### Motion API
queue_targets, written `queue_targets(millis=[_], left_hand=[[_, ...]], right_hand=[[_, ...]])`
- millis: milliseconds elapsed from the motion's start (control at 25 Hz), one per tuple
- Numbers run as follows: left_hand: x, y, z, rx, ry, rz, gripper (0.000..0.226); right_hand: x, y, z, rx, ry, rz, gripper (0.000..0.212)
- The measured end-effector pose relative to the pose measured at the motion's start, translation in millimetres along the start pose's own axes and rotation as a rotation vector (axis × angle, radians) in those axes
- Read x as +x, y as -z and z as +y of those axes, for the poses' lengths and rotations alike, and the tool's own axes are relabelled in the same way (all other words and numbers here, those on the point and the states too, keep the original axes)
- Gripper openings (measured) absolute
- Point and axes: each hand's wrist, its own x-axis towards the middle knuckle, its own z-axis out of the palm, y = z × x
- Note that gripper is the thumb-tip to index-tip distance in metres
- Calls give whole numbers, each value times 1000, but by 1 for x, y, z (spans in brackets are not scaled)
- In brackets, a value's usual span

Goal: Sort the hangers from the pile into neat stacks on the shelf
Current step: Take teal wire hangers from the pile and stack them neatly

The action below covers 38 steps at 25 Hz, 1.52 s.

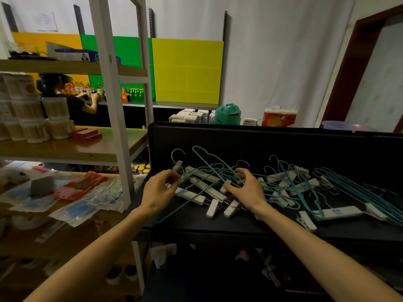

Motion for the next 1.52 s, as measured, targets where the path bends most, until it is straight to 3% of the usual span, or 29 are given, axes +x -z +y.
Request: queue_targets(millis=[160, 440, 560, 760, 1000, 1240, 1520], left_hand=[[7, -1, 19, -353, 184, -47, 15], [43, -25, 69, -481, 269, -15, 4], [59, -54, 108, -598, 327, -1, 7], [82, -155, 215, -752, 411, -141, 25], [82, -312, 400, -880, 318, -255, 32], [69, -465, 567, -768, 82, -428, 26], [72, -609, 706, -558, -221, -474, 10]], right_hand=[[-2, 12, 7, 29, 44, 94, 77], [-5, 76, 30, 44, 118, 215, 77], [-11, 124, 54, 10, 135, 231, 80], [-41, 259, 139, -250, 107, 178, 87], [-97, 464, 264, -464, -85, 242, 92], [-154, 625, 369, -560, -264, 321, 94], [-173, 766, 484, -402, -532, 283, 88]])
